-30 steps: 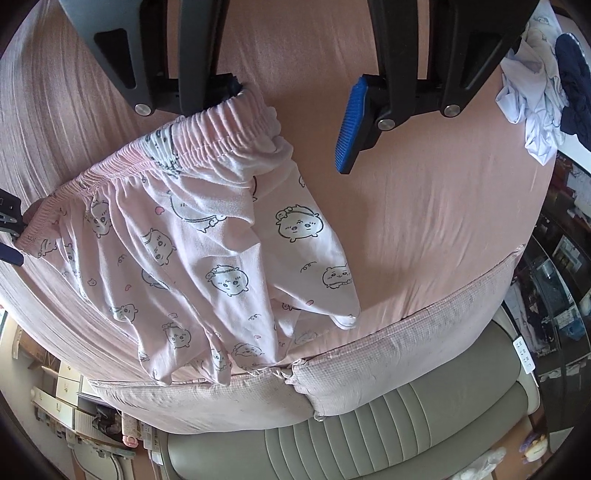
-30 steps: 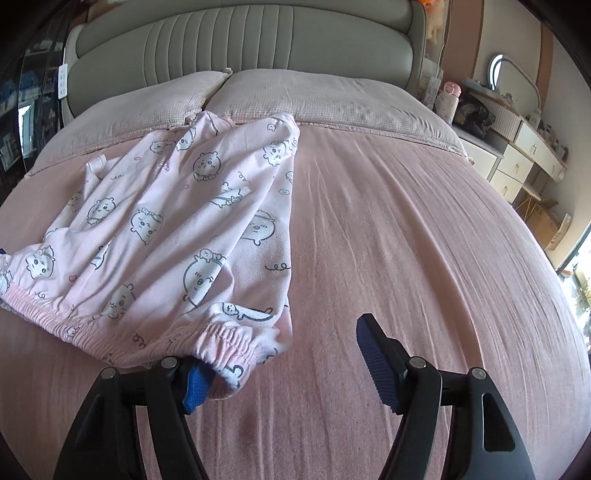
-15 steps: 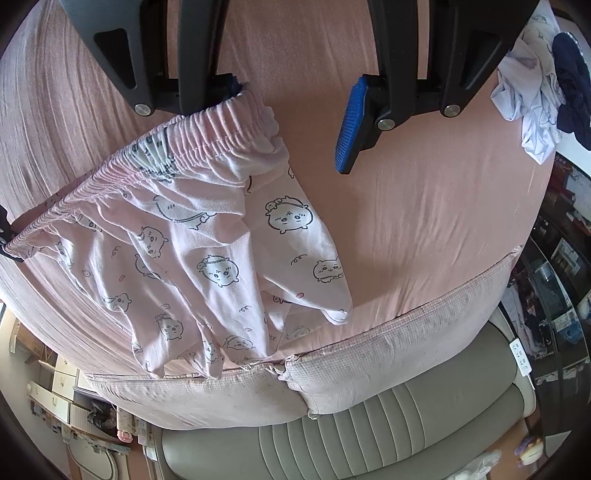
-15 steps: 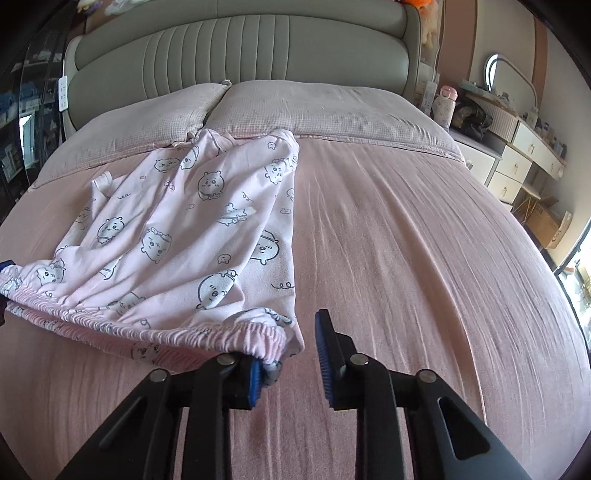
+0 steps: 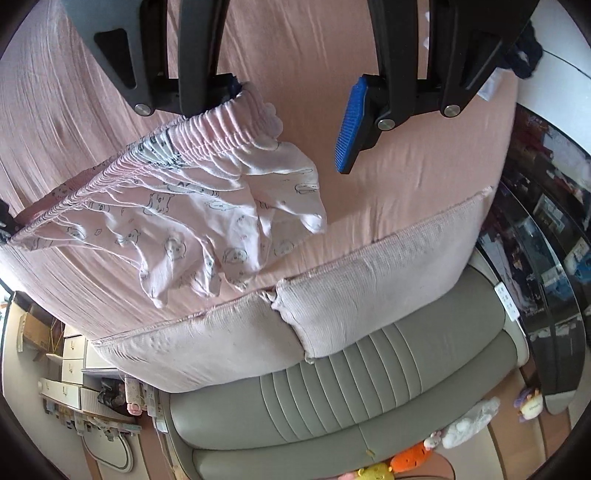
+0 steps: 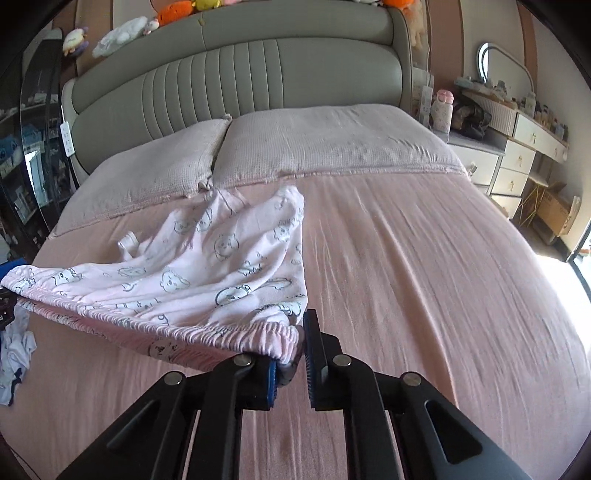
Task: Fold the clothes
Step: 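Grasp the waistband with the right gripper while the left gripper grasps its other end, then lift the shorts high by the waistband with both grippers, letting them hang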
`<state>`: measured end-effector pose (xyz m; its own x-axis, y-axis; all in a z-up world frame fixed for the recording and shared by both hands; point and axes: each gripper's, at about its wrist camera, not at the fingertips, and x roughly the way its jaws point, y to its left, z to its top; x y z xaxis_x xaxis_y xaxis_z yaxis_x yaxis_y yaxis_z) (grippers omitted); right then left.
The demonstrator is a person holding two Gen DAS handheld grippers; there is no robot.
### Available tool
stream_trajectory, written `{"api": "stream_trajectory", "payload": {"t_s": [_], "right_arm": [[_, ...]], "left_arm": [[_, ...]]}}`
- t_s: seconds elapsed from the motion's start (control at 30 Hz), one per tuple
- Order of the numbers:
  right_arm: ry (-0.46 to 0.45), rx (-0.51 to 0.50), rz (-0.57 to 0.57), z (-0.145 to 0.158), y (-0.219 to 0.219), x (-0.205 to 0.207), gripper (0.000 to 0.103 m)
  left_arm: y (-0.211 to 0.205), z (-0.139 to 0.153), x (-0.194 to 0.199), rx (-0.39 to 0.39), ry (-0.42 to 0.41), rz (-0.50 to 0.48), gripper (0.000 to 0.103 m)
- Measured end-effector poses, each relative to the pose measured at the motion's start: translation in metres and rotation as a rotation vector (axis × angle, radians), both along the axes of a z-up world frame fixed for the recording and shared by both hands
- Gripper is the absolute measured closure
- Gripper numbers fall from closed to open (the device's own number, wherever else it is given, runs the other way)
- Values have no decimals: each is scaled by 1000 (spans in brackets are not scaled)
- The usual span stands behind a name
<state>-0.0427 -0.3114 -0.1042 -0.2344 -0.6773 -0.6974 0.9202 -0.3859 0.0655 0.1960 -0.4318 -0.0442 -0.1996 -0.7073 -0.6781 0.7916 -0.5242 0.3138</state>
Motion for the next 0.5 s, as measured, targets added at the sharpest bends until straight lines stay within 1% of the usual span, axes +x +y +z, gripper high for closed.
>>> {"api": "stream_trajectory", "payload": {"t_s": [0.13,0.2,0.3,0.4,0.5], "right_arm": [[52,-70,-6,80,-6,-7,94],[92,-92,-8,121,-8,-9,94],[156,-110,-5,181,-10,-7,94],[221,-134,5,228,-1,0,94],[307,-147,-1,264,14,9,94]], "left_arm": [[-1,68,-6,-110,3,14,63],[2,104,-6,-165,32,25,63],[11,151,-7,-259,54,56,63],[24,187,-4,-322,99,85,63],[37,210,3,-347,134,97,61]]}}
